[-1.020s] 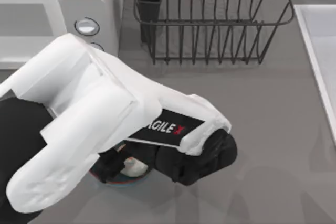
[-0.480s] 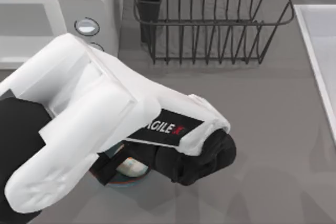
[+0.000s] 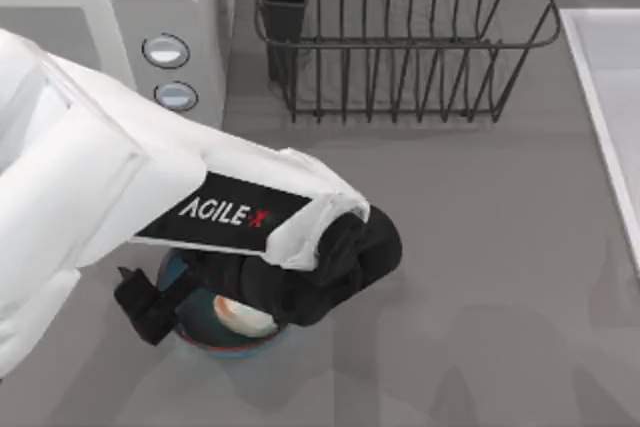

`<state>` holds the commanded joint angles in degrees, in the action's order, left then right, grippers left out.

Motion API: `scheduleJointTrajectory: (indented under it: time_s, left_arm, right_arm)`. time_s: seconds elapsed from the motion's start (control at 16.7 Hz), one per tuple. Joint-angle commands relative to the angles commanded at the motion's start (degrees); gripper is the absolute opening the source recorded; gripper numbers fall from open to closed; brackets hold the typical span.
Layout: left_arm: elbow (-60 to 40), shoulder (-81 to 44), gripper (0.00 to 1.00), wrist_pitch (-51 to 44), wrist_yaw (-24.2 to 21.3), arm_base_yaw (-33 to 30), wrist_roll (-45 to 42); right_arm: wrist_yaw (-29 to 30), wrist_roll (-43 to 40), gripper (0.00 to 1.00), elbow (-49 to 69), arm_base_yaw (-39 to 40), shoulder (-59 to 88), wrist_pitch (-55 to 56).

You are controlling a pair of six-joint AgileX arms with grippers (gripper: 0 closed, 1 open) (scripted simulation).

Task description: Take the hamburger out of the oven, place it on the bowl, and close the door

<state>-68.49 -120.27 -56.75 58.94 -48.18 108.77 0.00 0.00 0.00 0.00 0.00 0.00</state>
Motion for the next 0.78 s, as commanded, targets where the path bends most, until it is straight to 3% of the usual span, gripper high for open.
scheduleJointTrajectory:
  time_s: [0.36,0.78]
  left_arm:
    - [22.4,30.3,1.0,21.6,-13.1,15.4,-28.5]
    - [49.5,81.0,1.0,44.9,-35.5,34.6,-71.5]
  right_arm:
    - [0.0,0.0,1.0,0.0,0.0,0.0,0.0]
    - [0.0,0.0,1.0,0.0,0.0,0.0,0.0]
